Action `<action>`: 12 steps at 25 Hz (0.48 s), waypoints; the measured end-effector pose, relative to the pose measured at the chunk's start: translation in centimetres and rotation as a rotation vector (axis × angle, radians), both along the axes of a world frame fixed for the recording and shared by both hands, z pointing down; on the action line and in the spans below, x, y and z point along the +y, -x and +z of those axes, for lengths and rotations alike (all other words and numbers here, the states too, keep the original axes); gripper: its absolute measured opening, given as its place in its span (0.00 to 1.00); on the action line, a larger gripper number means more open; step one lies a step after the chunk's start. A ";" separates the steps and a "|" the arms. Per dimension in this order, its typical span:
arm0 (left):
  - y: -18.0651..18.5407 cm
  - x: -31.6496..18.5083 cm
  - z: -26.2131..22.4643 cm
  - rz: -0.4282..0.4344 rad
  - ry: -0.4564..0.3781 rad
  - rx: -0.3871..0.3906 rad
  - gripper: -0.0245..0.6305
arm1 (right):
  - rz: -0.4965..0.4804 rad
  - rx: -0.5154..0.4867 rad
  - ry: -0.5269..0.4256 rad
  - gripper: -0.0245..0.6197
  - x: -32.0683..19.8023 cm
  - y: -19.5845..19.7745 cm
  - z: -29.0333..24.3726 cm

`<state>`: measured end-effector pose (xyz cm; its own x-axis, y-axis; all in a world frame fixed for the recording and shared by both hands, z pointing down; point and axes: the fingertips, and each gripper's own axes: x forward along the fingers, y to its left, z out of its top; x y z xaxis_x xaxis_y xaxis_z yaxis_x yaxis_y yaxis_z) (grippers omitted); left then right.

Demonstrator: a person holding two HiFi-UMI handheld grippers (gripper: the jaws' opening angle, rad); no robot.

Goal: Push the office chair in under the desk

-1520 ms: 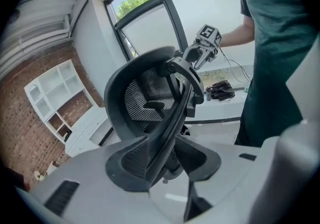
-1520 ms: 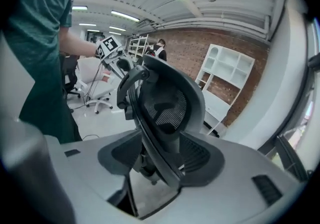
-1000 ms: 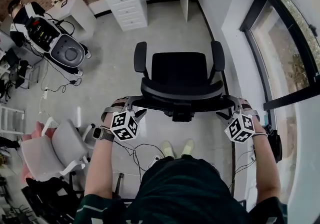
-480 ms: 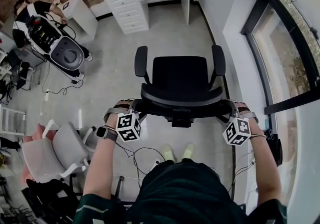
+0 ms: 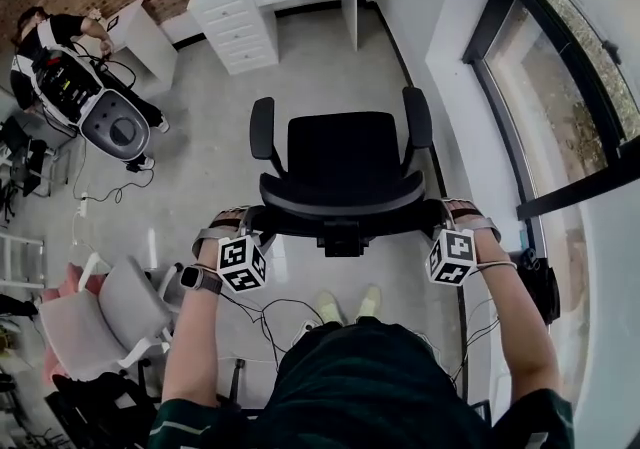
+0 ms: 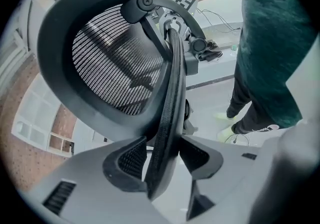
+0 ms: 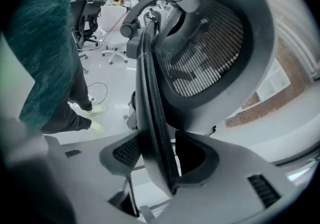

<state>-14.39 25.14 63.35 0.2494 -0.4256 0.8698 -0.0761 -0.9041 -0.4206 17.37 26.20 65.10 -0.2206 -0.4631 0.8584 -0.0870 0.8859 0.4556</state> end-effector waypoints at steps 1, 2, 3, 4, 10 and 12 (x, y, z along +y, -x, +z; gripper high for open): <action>-0.2 0.0 0.1 0.002 0.006 0.000 0.35 | -0.008 0.016 0.010 0.33 -0.1 -0.2 0.4; -0.5 0.1 0.1 0.004 0.010 0.000 0.35 | -0.027 0.036 0.006 0.31 -0.2 -0.5 0.9; -0.7 0.0 0.2 0.004 0.011 -0.002 0.35 | -0.051 0.055 -0.007 0.25 -0.2 -0.7 1.2; -0.9 -0.1 0.2 0.002 0.007 -0.005 0.35 | -0.071 0.069 -0.019 0.21 -0.3 -0.8 1.5; -0.5 -0.5 0.4 -0.042 -0.074 -0.041 0.35 | -0.107 0.069 -0.051 0.16 -0.4 -0.5 1.7; -0.4 -0.5 0.4 -0.039 -0.067 -0.052 0.35 | -0.113 0.066 -0.067 0.15 -0.5 -0.5 1.7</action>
<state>-13.95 24.66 63.76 0.1867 -0.4915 0.8506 -0.0870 -0.8707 -0.4840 17.88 25.65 66.75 -0.2186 -0.4952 0.8408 0.0433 0.8559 0.5153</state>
